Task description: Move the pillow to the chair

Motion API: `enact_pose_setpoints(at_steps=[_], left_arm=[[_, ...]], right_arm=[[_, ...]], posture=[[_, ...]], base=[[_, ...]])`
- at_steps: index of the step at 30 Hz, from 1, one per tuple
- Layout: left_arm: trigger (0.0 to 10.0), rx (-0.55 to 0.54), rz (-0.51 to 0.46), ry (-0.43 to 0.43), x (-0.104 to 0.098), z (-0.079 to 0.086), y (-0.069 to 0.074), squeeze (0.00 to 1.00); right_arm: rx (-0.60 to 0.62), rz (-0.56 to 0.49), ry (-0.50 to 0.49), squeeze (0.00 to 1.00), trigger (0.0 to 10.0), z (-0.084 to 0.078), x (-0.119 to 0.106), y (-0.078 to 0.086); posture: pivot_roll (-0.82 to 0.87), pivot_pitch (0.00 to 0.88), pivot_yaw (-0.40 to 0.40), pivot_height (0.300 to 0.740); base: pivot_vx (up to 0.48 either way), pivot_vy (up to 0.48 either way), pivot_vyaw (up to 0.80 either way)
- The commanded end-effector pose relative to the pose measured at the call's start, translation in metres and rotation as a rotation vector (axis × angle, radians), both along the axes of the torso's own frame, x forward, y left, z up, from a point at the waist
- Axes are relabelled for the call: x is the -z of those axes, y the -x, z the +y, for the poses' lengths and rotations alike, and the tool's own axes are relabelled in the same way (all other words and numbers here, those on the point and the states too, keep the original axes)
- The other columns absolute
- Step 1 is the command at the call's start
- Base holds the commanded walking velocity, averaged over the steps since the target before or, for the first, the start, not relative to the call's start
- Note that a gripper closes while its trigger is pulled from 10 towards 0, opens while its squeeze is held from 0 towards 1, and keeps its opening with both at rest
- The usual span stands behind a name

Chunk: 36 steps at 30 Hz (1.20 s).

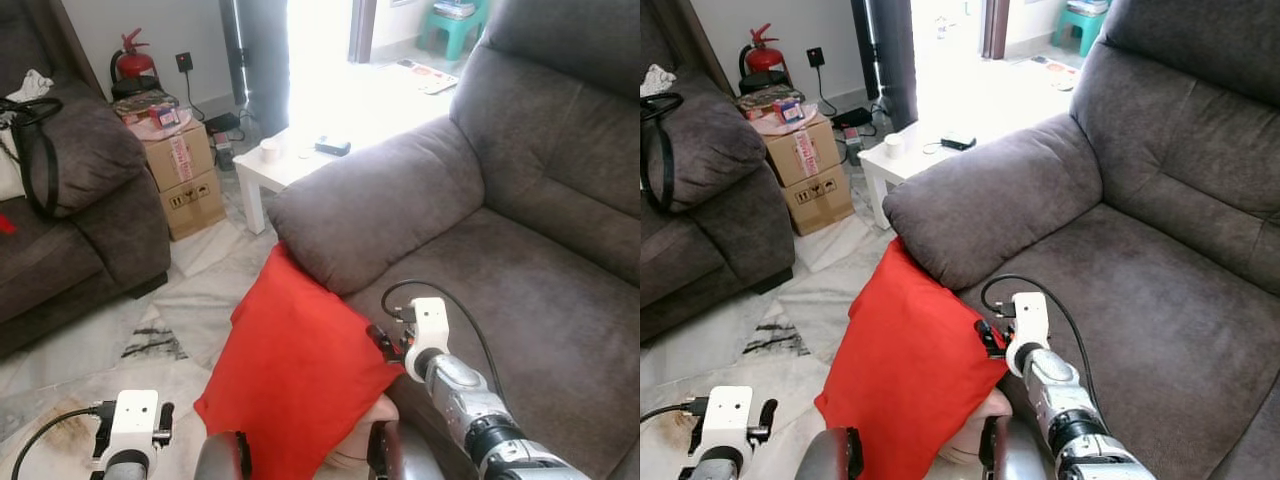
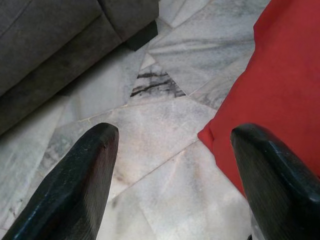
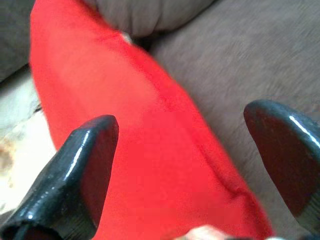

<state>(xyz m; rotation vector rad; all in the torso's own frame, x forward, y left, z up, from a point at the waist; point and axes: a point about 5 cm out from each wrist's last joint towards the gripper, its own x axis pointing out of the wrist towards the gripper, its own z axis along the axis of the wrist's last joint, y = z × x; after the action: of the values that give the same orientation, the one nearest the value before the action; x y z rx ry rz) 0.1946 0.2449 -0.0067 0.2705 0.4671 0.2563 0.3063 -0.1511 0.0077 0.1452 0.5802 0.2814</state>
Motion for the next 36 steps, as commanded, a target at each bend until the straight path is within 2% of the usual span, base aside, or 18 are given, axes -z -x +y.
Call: enact_pose_setpoints(at_steps=[1,3,4,5,7,11,16,20,23,29,36], left_arm=[[10.0,0.011,0.004,0.009,0.0,-0.002,-0.001,0.0],[10.0,0.018,0.0,0.011,-0.001,-0.003,-0.002,0.0],[10.0,0.021,-0.001,0.013,-0.001,-0.004,-0.002,0.0],[10.0,0.026,-0.002,0.016,-0.001,-0.004,-0.002,0.0],[10.0,0.034,0.0,0.02,-0.001,-0.005,-0.003,0.0],[10.0,0.046,-0.004,0.029,-0.002,-0.009,-0.004,0.0],[10.0,0.058,-0.004,0.036,-0.001,-0.011,-0.004,0.0],[10.0,0.063,-0.005,0.042,-0.002,-0.012,-0.003,0.0],[10.0,0.082,-0.004,0.052,-0.003,-0.014,-0.002,0.0],[10.0,0.105,-0.012,0.06,-0.005,-0.02,-0.002,0.0],[10.0,0.107,-0.046,0.067,-0.014,-0.026,-0.001,0.0]], right_arm=[[-0.026,0.032,0.006,1.0,10.0,-0.003,0.003,0.002],[-0.037,0.039,0.024,1.0,10.0,-0.005,0.004,0.003],[-0.032,0.048,0.034,0.04,10.0,-0.006,0.005,0.004],[-0.023,0.065,0.051,0.0,10.0,-0.009,0.007,0.005],[-0.003,0.09,0.069,0.0,10.0,-0.013,0.009,0.006],[0.012,0.088,0.025,0.0,10.0,-0.012,0.01,0.008],[0.013,0.114,0.015,0.0,10.0,-0.011,0.014,0.011],[0.004,0.139,-0.044,0.0,10.0,-0.005,0.017,0.014],[-0.022,0.143,-0.102,0.0,10.0,0.007,0.019,0.017],[-0.039,0.116,-0.152,0.0,10.0,0.018,0.016,0.014],[-0.007,0.068,-0.153,0.0,10.0,0.024,0.01,0.008]], posture=[[0.06,0.083,-0.013,0.593],[0.06,0.083,-0.013,0.593],[0.06,0.083,-0.012,0.593],[0.07,0.083,-0.011,0.593],[0.07,0.083,-0.011,0.593],[0.07,0.084,-0.009,0.593],[0.08,0.088,-0.01,0.593],[0.08,0.093,-0.012,0.593],[0.09,0.095,-0.011,0.593],[0.11,0.114,-0.019,0.593],[0.14,0.138,-0.034,0.593]], base=[[0.0,0.0,0.0],[0.0,0.0,0.0],[0.0,0.0,0.0],[0.0,0.0,0.0],[0.0,0.0,0.0],[0.0,0.0,0.0],[0.0,0.0,0.0],[0.0,0.0,0.0],[0.0,0.0,0.0],[0.0,0.0,0.0],[0.0,0.0,0.0]])
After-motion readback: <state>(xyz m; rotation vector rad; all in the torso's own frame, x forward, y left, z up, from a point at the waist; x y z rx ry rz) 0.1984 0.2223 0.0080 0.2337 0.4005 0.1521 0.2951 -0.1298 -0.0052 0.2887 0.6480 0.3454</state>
